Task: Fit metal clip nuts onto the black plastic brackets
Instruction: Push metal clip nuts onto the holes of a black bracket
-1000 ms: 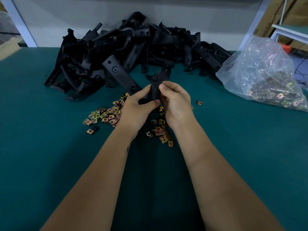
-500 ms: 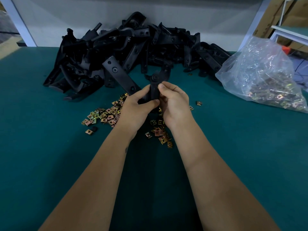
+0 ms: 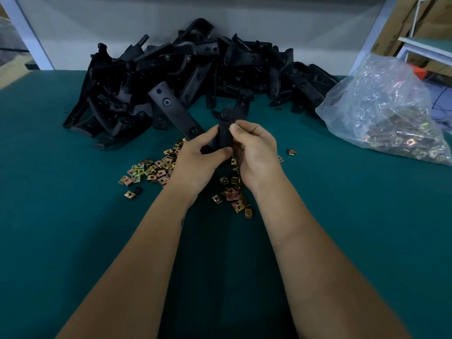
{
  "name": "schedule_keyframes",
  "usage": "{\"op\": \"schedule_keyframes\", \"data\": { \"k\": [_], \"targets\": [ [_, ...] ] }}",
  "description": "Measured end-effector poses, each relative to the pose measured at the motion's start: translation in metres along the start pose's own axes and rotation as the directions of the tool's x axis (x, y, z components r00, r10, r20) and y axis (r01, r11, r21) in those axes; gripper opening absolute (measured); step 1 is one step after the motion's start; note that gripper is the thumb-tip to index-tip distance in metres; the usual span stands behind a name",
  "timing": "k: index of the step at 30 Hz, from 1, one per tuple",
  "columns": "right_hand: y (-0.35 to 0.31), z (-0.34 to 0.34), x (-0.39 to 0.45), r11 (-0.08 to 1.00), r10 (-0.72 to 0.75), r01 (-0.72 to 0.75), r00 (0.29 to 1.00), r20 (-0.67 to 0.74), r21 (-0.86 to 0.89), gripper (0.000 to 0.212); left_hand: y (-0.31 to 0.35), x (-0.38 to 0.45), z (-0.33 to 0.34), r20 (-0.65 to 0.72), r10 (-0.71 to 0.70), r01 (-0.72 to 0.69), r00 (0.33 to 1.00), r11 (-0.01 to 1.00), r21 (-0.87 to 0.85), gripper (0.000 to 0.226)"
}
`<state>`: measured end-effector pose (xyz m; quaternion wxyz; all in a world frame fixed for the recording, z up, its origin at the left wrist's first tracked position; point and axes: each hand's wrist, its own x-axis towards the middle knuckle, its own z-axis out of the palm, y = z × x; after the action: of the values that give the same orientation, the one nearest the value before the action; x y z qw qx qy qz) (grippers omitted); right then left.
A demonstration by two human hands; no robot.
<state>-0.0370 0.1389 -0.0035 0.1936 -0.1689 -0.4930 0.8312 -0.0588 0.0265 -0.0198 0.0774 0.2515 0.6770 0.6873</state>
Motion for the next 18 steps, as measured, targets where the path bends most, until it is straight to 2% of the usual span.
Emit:
{"op": "schedule_keyframes", "data": {
  "k": [6, 13, 18],
  "targets": [
    [0.0011, 0.0021, -0.0009, 0.999, -0.004, 0.004, 1.000, -0.010, 0.037, 0.017, 0.0001, -0.0009, 0.0040, -0.036, 0.012, -0.014, 0.999, 0.999, -0.033, 0.044],
    [-0.0001, -0.0023, 0.0007, 1.000, -0.012, 0.012, 0.999, 0.036, 0.000, 0.016, 0.0006, 0.0002, -0.0013, 0.022, 0.025, -0.026, 0.999, 1.000, 0.016, 0.040],
    [0.0002, -0.0018, 0.0003, 0.995, -0.083, 0.085, 0.996, 0.027, -0.049, 0.013, 0.0015, 0.0002, 0.0019, -0.025, 0.019, -0.020, 1.000, 1.000, -0.013, 0.040]
  ]
}}
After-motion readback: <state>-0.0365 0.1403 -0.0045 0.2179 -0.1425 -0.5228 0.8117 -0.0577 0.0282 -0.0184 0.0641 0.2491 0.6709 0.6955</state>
